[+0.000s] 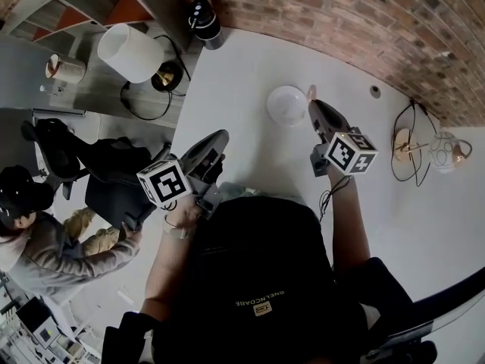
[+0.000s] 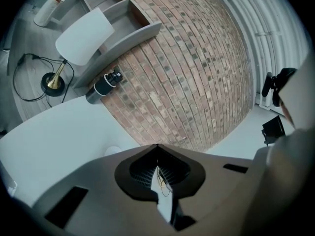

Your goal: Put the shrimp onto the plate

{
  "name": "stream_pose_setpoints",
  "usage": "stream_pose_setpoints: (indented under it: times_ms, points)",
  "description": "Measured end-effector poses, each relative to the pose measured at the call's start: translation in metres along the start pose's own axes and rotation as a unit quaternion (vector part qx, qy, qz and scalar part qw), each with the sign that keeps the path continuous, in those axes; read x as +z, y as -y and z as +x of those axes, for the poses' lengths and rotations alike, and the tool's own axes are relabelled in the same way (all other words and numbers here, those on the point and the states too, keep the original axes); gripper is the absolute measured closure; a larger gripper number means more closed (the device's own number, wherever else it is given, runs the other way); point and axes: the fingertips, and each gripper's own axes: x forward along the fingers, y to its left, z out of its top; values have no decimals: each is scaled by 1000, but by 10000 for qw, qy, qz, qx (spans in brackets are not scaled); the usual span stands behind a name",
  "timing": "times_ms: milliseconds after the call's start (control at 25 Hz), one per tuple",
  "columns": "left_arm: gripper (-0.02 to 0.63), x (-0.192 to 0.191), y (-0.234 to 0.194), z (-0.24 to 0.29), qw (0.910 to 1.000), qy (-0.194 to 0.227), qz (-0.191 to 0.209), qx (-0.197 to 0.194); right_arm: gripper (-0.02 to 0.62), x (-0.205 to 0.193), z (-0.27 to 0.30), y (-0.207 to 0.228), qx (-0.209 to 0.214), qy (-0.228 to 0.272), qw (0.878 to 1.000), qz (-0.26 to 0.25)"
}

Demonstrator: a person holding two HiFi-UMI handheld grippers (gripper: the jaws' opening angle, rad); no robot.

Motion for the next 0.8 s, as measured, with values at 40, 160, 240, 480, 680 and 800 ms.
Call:
stream_pose_setpoints:
  times_ms: [40,160,240,480,680,800]
  points:
    - [601,0,-1,-2,10000,47,-24,40,554,-2,5,2,10,-58,10000,29]
    - [601,1,-6,-10,9996,156,-98,221,554,-9,19,7,19,-265,9996,16]
    - [603,0,-12,-17,9990,258,-133,340,554,-16,30,10,53,-441,9990,-28]
    - [601,-5,-24,-32,9955,578,-315,680,554,-34,57,19,142,-852,9962,-125]
    - [601,-12,-32,-42,9921,825,-400,850,554,-49,74,34,149,-1155,9929,-259]
    - [601,-15,-36,-48,9888,933,-526,1043,554,-59,87,42,127,-1394,9895,-346]
